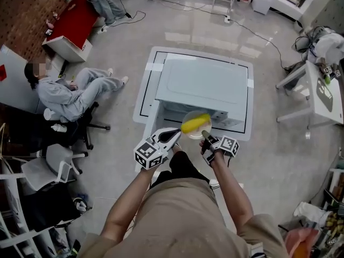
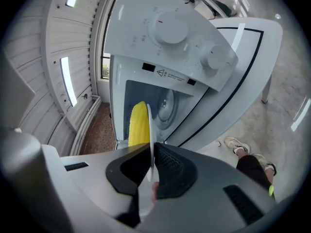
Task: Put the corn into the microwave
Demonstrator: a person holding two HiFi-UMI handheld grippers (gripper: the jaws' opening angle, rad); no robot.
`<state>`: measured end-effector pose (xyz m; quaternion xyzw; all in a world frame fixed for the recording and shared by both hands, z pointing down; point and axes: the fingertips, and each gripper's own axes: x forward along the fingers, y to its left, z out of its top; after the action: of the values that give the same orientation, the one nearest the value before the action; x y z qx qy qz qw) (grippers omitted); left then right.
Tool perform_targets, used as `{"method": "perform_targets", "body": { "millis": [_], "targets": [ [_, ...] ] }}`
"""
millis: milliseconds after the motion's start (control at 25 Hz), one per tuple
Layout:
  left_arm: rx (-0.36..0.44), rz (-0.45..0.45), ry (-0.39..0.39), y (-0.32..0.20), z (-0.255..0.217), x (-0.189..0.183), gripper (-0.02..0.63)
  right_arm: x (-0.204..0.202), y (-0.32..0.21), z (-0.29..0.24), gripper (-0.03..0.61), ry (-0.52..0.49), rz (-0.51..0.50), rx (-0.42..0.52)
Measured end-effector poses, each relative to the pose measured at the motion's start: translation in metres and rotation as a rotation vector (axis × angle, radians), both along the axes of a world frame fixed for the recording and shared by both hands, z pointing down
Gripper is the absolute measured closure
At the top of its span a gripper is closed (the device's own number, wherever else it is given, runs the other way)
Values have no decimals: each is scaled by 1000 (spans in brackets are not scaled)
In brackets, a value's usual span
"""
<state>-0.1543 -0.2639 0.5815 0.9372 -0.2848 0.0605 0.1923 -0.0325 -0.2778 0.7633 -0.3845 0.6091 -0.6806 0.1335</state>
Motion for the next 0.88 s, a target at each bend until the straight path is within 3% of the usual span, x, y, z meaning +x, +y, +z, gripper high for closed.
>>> {"method": "perform_targets", "body": {
  "millis": [320, 880],
  "targets": [
    [-48, 8, -47, -12, 33, 3, 609, 0, -18, 34, 560, -24, 100, -1],
    [-81, 10, -6, -45, 43, 1, 609, -18, -69, 67, 560, -29, 278, 21]
  ]
}}
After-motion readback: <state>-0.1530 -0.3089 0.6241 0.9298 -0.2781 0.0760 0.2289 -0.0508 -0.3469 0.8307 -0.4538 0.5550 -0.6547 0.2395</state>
